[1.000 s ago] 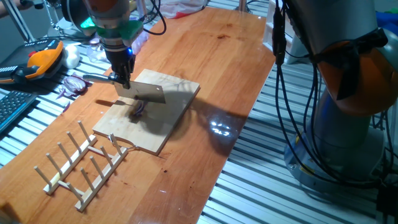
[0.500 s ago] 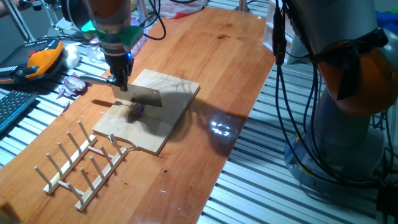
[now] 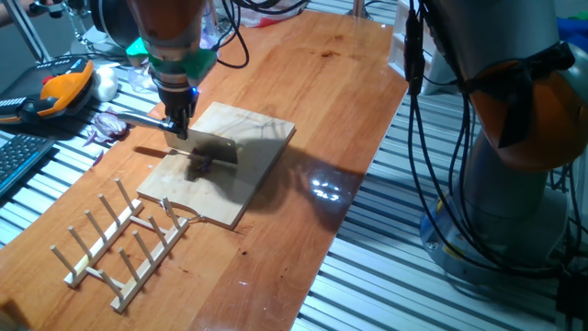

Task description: Chop the onions

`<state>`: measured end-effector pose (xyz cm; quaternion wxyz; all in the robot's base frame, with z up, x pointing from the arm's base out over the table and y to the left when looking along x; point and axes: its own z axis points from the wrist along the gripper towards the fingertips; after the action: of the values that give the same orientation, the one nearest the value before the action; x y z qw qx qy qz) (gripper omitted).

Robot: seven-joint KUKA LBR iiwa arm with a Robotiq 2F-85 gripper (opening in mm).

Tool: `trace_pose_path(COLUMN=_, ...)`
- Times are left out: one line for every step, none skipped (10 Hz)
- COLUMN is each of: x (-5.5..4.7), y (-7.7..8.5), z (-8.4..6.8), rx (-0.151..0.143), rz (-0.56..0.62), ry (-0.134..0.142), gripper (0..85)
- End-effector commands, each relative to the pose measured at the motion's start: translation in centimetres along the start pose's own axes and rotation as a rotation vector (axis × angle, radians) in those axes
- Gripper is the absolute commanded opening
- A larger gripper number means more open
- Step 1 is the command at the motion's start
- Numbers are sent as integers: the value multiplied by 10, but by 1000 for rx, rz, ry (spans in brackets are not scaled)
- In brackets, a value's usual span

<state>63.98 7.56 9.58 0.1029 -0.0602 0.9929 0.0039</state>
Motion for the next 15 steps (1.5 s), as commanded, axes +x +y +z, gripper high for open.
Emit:
trace_pose_path(x=1, y=0, z=2, rx=1, rz=0, ry=-4, gripper=0)
trace_pose_path(x=1, y=-1, z=9, rx=-4, rz=1, ry=-15, gripper=0)
trace_pose_path(x=1, y=-1, z=13, rx=-5, rz=2, ry=-20, gripper=0)
trace_pose_path(x=0, y=-1, z=12, rx=-7, rz=0, ry=-15, gripper=0)
trace_pose_path(x=-1, y=-1, z=6, rx=-6, rz=0, ry=0, gripper=0)
trace_pose_path(x=-4, y=-4, z=-3, rx=-10, rz=-3, ry=23, gripper=0)
trace_pose_path(x=-6, y=-7, z=-10, rx=-7, rz=-9, ry=35, gripper=0)
trace_pose_path(x=-7, y=-10, z=-15, rx=-12, rz=-14, ry=46, gripper=0)
trace_pose_path(x=-9, y=-13, z=-19, rx=-25, rz=-15, ry=52, gripper=0)
trace_pose_path(x=-9, y=-15, z=-21, rx=-23, rz=-19, ry=50, gripper=0)
trace_pose_path(x=-8, y=-15, z=-21, rx=-21, rz=-19, ry=45, gripper=0)
trace_pose_path(x=-8, y=-16, z=-19, rx=-19, rz=-24, ry=40, gripper=0)
trace_pose_path(x=-6, y=-17, z=-17, rx=-14, rz=-31, ry=35, gripper=0)
trace_pose_path(x=-4, y=-18, z=-16, rx=-15, rz=-35, ry=33, gripper=0)
trace_pose_path(x=-2, y=-18, z=-14, rx=-16, rz=-36, ry=28, gripper=0)
